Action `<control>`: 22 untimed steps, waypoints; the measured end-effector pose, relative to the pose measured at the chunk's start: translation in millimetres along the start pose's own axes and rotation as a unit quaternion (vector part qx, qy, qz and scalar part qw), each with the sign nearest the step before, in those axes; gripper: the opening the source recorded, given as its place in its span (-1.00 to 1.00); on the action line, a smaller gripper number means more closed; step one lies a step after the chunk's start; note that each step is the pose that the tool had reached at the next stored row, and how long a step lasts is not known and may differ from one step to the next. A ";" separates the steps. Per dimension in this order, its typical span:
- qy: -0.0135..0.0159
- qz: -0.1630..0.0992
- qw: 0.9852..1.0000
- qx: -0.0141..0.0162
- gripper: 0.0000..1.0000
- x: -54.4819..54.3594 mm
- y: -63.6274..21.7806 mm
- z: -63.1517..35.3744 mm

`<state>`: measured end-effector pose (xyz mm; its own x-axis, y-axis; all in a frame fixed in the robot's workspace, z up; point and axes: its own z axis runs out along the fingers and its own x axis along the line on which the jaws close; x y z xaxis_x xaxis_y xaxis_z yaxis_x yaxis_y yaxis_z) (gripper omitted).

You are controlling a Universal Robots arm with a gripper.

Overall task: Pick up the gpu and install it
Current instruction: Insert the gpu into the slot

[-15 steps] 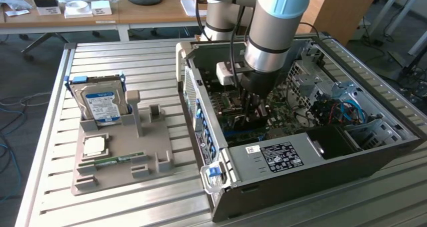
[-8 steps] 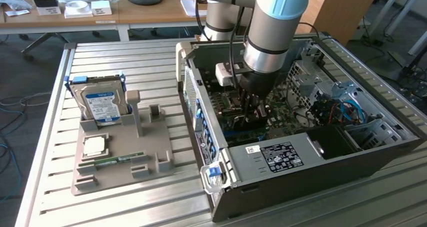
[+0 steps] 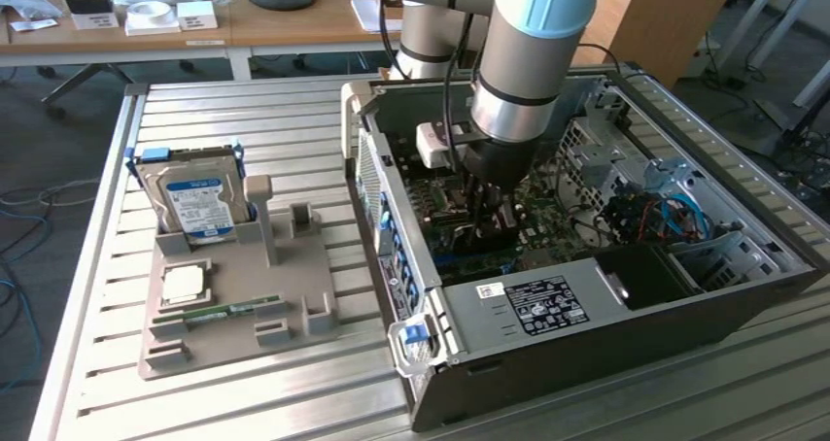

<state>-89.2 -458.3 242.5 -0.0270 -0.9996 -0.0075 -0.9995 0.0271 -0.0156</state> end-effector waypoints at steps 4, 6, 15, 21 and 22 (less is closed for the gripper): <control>0.000 0.000 1.000 0.000 -0.47 0.1 0.2 0.3; 0.000 0.000 1.000 0.000 -0.47 0.1 0.3 1.5; 0.000 0.000 1.000 0.000 -0.47 0.1 0.3 2.2; -0.002 -0.006 1.000 0.000 -0.47 1.2 0.2 2.2; -0.002 -0.007 1.000 0.000 -0.47 1.2 0.2 2.2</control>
<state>-89.4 -459.5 240.3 -0.0130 -0.9998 -0.0116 -0.9998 0.0132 -0.0156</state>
